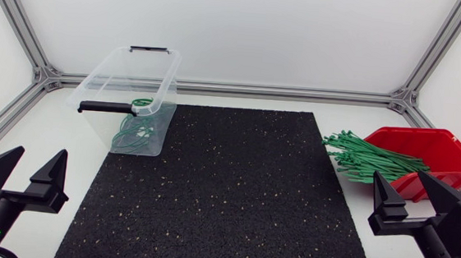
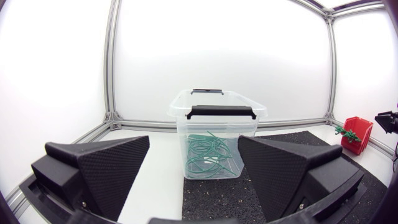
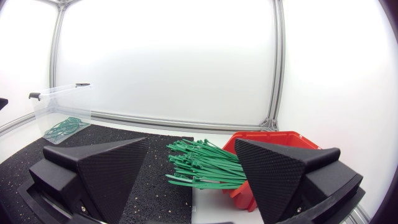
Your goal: Take a green cable tie from the red box, thread the tail through the head to close it, then place it in the transparent bin on the left.
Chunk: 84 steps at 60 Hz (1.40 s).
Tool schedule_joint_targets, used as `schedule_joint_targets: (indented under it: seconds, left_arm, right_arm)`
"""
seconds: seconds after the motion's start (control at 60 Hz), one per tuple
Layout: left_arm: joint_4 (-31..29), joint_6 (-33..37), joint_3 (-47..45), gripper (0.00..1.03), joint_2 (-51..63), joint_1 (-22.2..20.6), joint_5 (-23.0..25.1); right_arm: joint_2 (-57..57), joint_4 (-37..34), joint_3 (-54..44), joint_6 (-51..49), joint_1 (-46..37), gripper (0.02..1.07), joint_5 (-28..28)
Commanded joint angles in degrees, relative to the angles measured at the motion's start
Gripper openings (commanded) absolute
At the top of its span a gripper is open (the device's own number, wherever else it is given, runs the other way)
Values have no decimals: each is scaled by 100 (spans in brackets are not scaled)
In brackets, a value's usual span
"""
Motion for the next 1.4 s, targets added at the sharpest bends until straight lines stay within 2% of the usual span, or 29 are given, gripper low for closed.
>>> schedule_joint_targets:
  seconds: [0.0, 0.383, 0.783, 1.05, 1.2, 1.317, 1.383]
  left_arm:
    - [-104, -101, -231, 99, -30, 48, 30]
    - [-104, -101, -231, 99, -30, 48, 30]
    - [-104, -92, -231, 99, -30, 48, 30]
    - [-95, -101, -231, 99, -30, 48, 30]
    - [-104, -101, -231, 99, -30, 48, 30]
    - [-104, -101, -231, 99, -30, 39, 30]
    - [-104, -92, -231, 99, -30, 39, 30]
  right_arm:
    - [-62, 36, -132, -16, 43, 103, -8]
    - [-62, 71, -123, -16, 78, 103, -8]
    - [105, -17, 703, -16, -141, 103, 1]
    - [1555, -509, 1995, -34, -352, 103, 1]
    - [2372, -966, 2768, -605, -396, 103, -26]
    - [3022, -1247, 3296, -1080, -510, 98, -35]
    - [3453, -1669, 3709, -1431, -616, 96, -140]
